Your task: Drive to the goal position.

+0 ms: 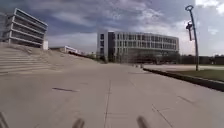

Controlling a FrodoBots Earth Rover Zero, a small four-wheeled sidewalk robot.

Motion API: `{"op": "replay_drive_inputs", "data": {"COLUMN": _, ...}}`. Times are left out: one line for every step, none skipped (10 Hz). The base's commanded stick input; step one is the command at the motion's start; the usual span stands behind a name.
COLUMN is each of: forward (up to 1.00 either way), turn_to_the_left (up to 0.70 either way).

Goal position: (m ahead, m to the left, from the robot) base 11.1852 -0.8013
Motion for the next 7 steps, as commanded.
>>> {"op": "replay_drive_inputs", "data": {"forward": 0.70, "turn_to_the_left": 0.00}}
{"op": "replay_drive_inputs", "data": {"forward": 0.70, "turn_to_the_left": 0.00}}
{"op": "replay_drive_inputs", "data": {"forward": 0.70, "turn_to_the_left": 0.00}}
{"op": "replay_drive_inputs", "data": {"forward": 0.70, "turn_to_the_left": 0.00}}
{"op": "replay_drive_inputs", "data": {"forward": 0.70, "turn_to_the_left": 0.00}}
{"op": "replay_drive_inputs", "data": {"forward": 0.70, "turn_to_the_left": 0.00}}
{"op": "replay_drive_inputs", "data": {"forward": 0.70, "turn_to_the_left": 0.00}}
